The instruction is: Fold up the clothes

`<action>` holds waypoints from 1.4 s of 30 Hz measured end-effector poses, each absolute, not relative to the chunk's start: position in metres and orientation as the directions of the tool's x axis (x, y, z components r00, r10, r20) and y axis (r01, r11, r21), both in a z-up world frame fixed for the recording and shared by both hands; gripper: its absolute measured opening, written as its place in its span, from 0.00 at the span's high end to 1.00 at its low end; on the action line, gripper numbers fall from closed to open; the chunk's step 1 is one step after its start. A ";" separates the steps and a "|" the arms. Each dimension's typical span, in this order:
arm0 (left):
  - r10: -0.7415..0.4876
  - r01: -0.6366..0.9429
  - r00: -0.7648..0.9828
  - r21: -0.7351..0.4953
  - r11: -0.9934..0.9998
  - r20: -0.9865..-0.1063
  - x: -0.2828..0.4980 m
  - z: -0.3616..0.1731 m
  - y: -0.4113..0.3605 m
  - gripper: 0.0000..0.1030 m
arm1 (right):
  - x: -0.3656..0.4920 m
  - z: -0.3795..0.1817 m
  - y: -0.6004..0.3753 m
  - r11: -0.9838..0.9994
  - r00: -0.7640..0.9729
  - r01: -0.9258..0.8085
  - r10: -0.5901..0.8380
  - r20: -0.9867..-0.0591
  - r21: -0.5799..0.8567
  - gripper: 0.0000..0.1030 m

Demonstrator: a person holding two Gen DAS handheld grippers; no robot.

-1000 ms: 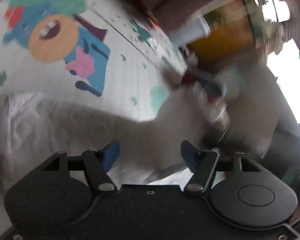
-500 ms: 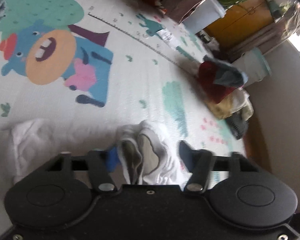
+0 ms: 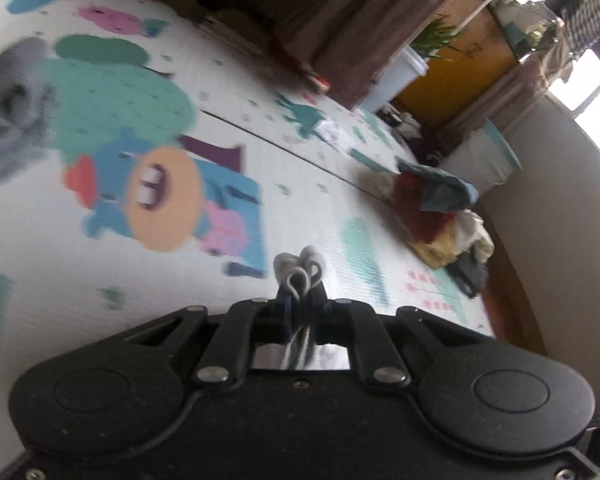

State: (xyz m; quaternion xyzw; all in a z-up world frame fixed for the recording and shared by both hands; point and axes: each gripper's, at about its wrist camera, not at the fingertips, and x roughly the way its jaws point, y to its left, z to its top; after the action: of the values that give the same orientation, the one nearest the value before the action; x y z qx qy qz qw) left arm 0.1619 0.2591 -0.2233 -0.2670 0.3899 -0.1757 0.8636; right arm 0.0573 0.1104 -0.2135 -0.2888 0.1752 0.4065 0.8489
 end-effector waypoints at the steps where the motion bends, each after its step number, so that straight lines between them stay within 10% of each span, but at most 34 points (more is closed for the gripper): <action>1: -0.503 0.087 0.631 -0.590 0.802 -0.591 0.160 -0.225 0.268 0.94 | 0.054 -0.214 0.108 0.496 0.597 -0.800 0.601 -0.531 -0.338 0.50; 15: -0.545 -0.001 0.539 -0.647 0.762 -0.642 0.173 -0.299 0.306 0.94 | 0.166 -0.264 0.050 0.815 0.559 -0.570 0.476 -0.679 0.102 0.68; 19: -0.473 -0.100 0.512 -0.597 0.796 -0.717 0.180 -0.323 0.314 0.89 | 0.165 -0.284 0.069 0.790 0.517 -0.610 0.452 -0.726 0.058 0.68; 23: -0.317 -0.114 0.562 -0.451 0.885 -0.764 0.164 -0.306 0.304 0.50 | 0.141 -0.294 0.078 0.748 0.548 -0.661 0.429 -0.718 -0.058 0.68; 32: -0.291 0.168 0.776 -0.260 0.951 -0.559 0.137 -0.262 0.243 0.51 | 0.162 -0.286 0.061 0.770 0.617 -0.637 0.479 -0.624 -0.039 0.68; 42: -0.188 0.227 0.751 -0.019 0.974 -0.633 0.133 -0.334 0.204 0.46 | 0.207 -0.330 0.065 0.755 0.618 -0.652 0.474 -0.627 -0.071 0.63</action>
State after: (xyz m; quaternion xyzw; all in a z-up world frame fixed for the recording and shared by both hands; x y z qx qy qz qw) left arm 0.1328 0.2036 -0.3338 0.0297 0.3351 -0.1110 0.9352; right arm 0.2072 0.0652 -0.3301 -0.1475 0.3009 0.3172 0.8872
